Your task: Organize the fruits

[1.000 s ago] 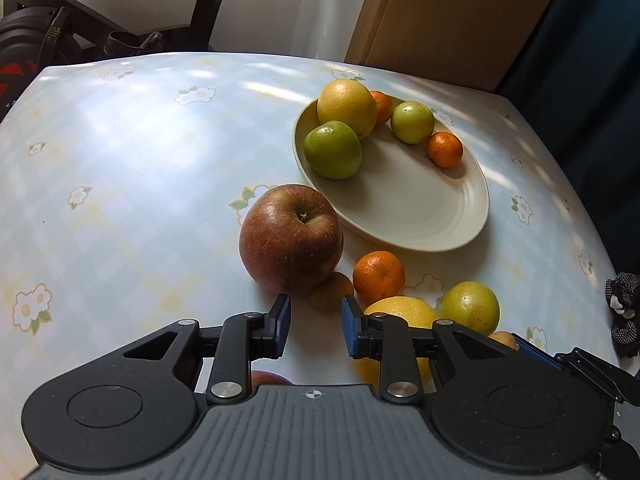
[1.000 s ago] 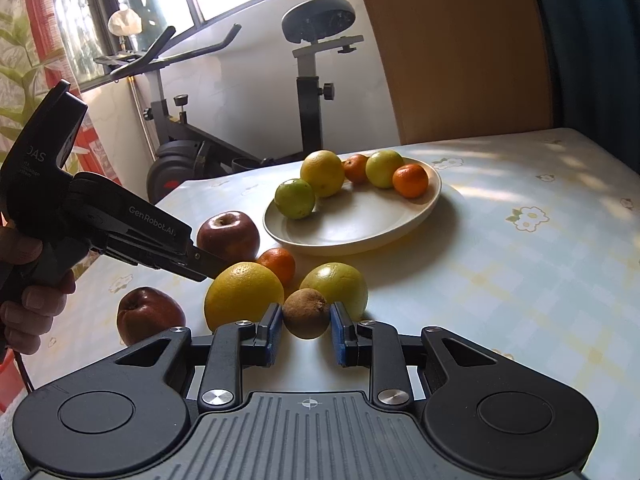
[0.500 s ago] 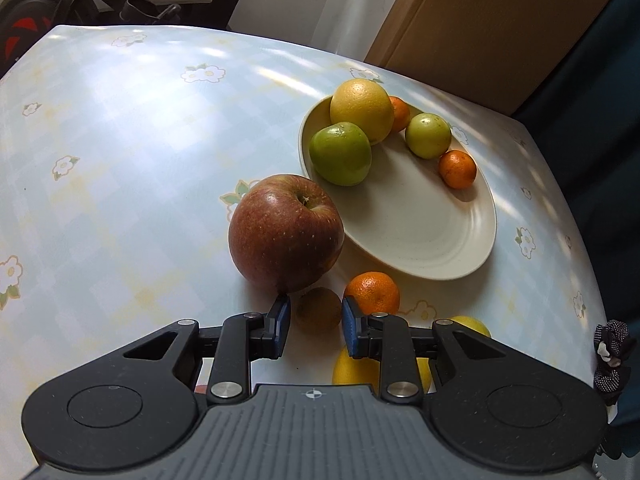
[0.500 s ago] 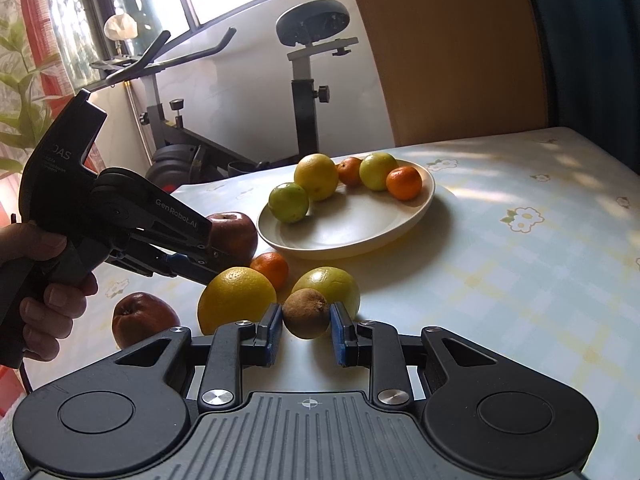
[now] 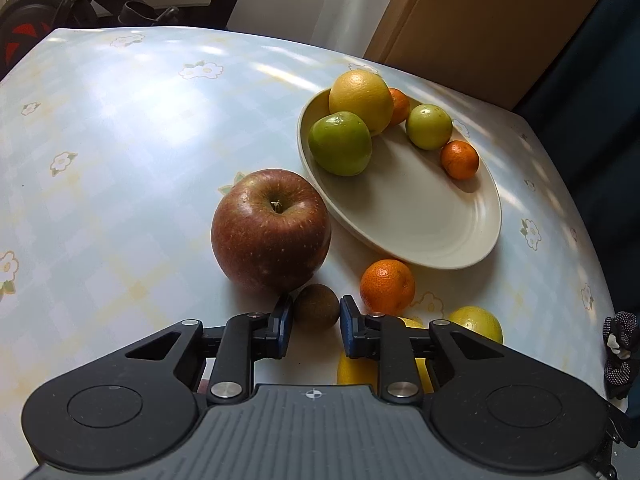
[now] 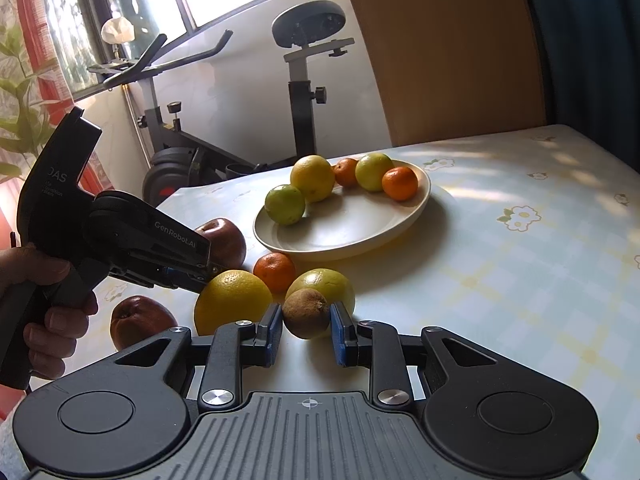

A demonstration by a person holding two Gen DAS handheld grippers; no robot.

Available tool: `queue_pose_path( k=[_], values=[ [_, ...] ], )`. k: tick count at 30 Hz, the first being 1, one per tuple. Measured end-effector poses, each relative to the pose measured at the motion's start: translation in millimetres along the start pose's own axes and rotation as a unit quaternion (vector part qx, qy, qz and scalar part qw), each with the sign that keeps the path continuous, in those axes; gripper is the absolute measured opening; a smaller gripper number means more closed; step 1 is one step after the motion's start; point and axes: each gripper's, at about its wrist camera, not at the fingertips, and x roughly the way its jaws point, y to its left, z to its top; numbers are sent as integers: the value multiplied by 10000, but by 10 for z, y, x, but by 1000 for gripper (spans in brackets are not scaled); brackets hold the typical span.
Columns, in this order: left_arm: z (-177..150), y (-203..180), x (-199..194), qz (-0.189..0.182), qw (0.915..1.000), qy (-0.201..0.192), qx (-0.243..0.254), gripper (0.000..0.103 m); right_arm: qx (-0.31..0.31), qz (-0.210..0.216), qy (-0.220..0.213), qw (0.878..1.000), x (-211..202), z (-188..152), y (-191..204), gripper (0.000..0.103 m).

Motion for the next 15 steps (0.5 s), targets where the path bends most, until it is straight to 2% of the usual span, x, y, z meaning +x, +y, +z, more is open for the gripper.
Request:
queue_pose_path(
  k=[15],
  values=[
    [-140, -3, -506, -59, 9970, -698, 336, 26, -26, -68, -120, 9999, -69, 68, -1, 24]
  ],
)
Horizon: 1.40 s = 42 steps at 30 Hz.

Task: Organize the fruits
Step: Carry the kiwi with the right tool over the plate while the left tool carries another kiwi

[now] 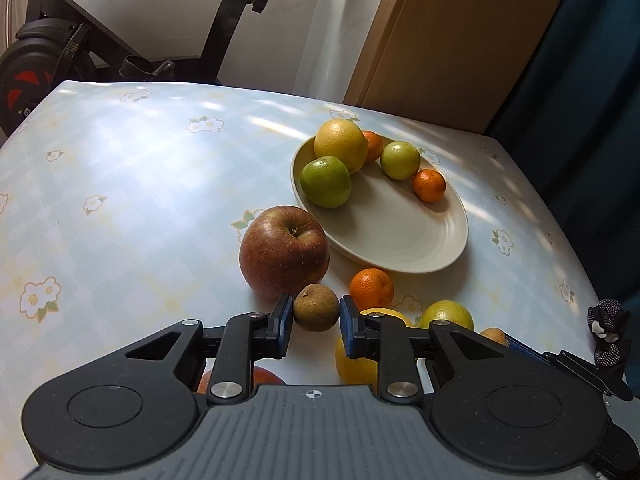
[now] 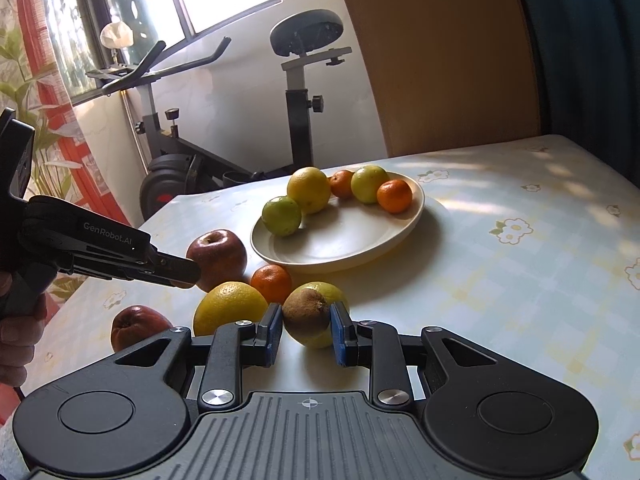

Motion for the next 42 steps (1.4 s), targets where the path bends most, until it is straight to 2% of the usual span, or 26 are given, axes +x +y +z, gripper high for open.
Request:
queue_pose_path(
  k=[5, 10, 18, 22, 27, 34, 42],
  values=[
    [15, -41, -197, -30, 9992, -343, 194, 26, 6, -25, -164, 9999, -61, 130, -3, 24],
    [240, -118, -357, 14, 9967, -610, 545, 26, -154, 29, -218, 9996, -62, 359, -5, 24],
    [710, -249, -596, -17, 9910, -1002, 888, 26, -328, 174, -375, 9986, 34, 973, -90, 24],
    [905, -335, -535, -20, 9877, -1160, 1047, 27, -650, 20, -355, 9973, 266, 1239, -183, 24],
    [1062, -376, -238, -57, 9897, -935, 1079, 26, -931, -74, -53, 9956, 543, 1338, -279, 24],
    [1106, -251, 239, -33, 9929, -460, 1096, 26, -1039, -65, 443, 9936, 838, 1208, -460, 24],
    [1147, -77, 563, -39, 9948, -155, 1006, 27, -764, -153, 502, 9957, 1023, 1195, -790, 24]
  ],
)
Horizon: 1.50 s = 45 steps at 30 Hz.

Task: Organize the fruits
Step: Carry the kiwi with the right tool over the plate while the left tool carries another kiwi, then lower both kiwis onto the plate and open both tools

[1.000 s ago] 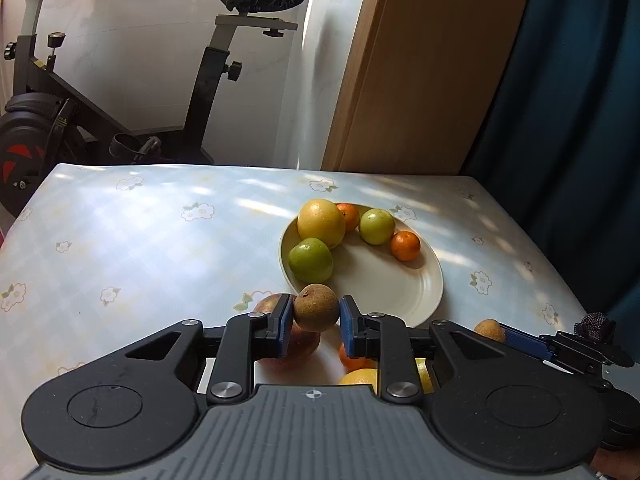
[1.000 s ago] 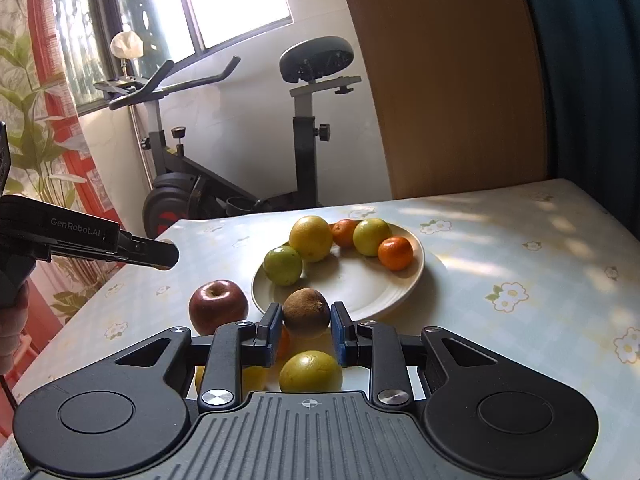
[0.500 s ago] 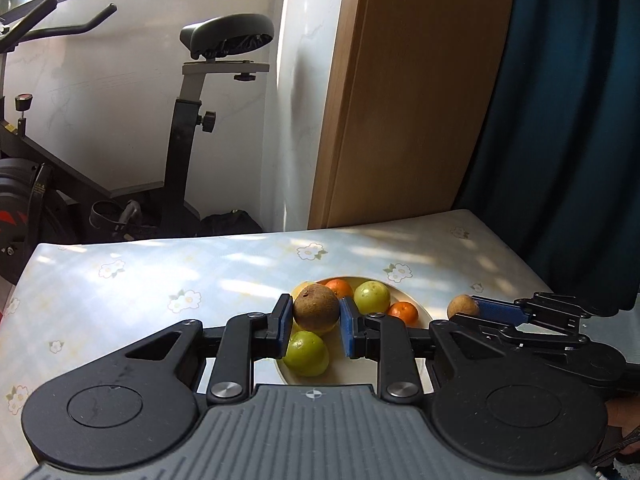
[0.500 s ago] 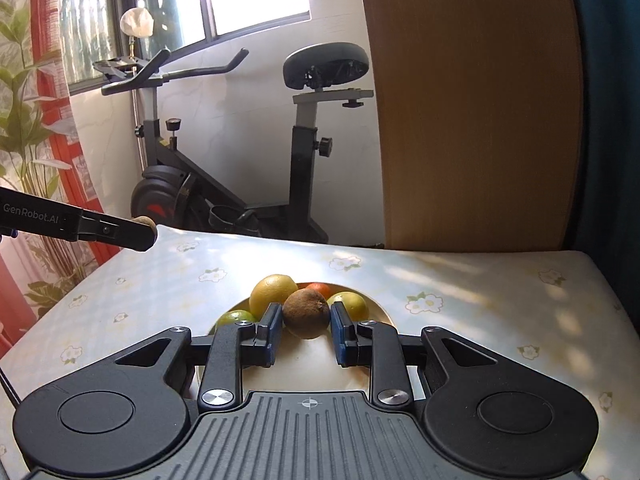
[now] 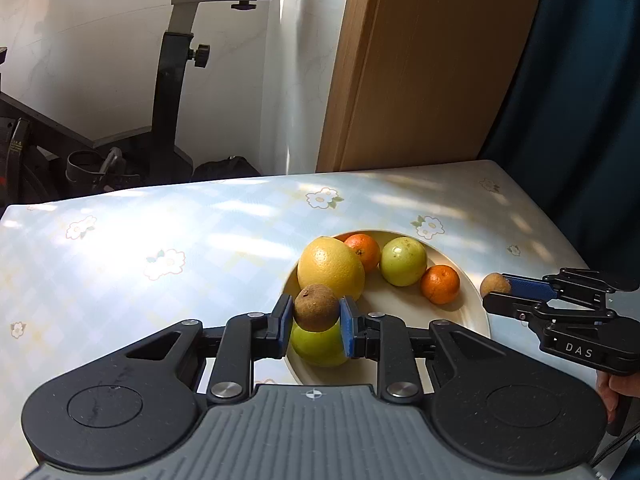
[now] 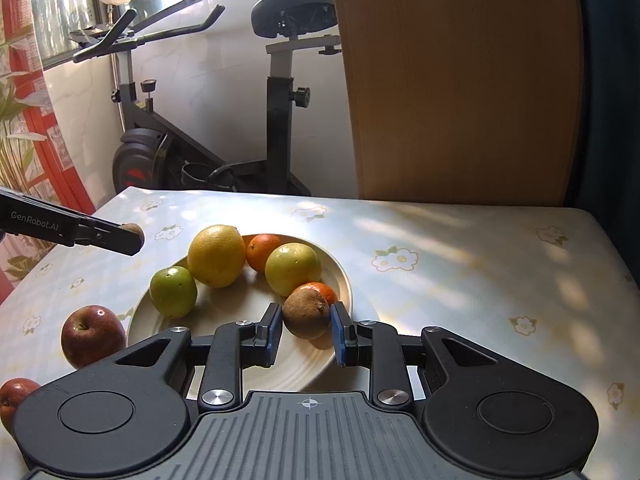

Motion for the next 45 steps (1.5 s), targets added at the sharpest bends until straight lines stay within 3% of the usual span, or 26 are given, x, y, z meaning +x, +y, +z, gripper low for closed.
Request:
queue_pose_path(
  k=[8, 22, 32, 36, 45],
  values=[
    [-23, 86, 153, -12, 9999, 69, -128, 27, -78, 33, -198, 9998, 317, 181, -82, 24],
    [11, -2, 319, 218, 9993, 245, 149, 27, -70, 148, -50, 9999, 597, 183, -205, 26],
    [12, -30, 394, 122, 9996, 217, 136, 28, 87, 200, -82, 9997, 570, 134, -230, 30],
    [11, -34, 382, 66, 9996, 254, 120, 40, 55, 131, -96, 9999, 510, 133, -205, 31],
    [-37, -36, 36, 5, 10000, -68, 12, 42, 6, 0, -169, 9999, 213, 158, -47, 31]
  ],
)
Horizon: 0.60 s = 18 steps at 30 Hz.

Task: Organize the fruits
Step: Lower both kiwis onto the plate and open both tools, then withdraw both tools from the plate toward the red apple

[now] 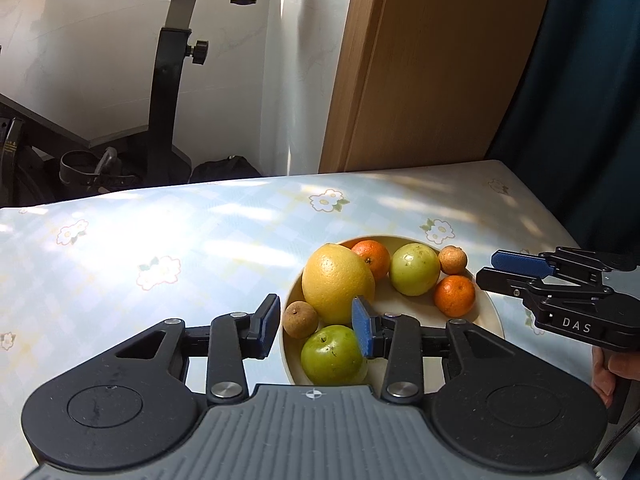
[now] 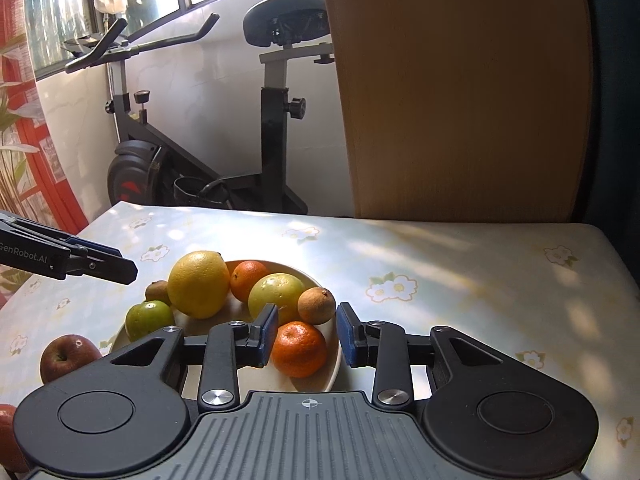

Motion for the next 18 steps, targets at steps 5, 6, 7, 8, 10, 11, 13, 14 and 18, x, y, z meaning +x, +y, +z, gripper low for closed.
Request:
queue_pose_path(
  k=[5, 6, 7, 8, 10, 11, 13, 14, 18],
  values=[
    [-151, 106, -334, 169, 9997, -148, -26, 42, 165, 57, -135, 9998, -279, -43, 177, 31],
    [-185, 137, -393, 202, 9997, -168, -27, 42, 162, 58, -149, 9997, -317, -59, 216, 31],
    [-217, 180, -457, 236, 9995, -190, -27, 42, 151, 60, -166, 9997, -367, -85, 268, 31],
    [-243, 231, -525, 268, 9994, -216, -35, 42, 123, 64, -181, 9997, -428, -117, 335, 31],
    [-324, 314, -660, 334, 9991, -264, -81, 42, 86, 63, -170, 9998, -505, -175, 442, 31],
    [-360, 343, -705, 369, 9989, -271, -101, 42, 94, 70, -160, 9998, -543, -207, 486, 31],
    [-467, 410, -844, 526, 9980, -323, -117, 42, 162, 106, -161, 9997, -643, -298, 579, 31],
    [-506, 425, -887, 568, 9977, -341, -108, 42, 197, 106, -148, 9996, -689, -349, 627, 31],
    [-706, 517, -1105, 555, 9974, -447, -139, 43, 311, 29, -74, 9995, -801, -490, 772, 31]
  ],
)
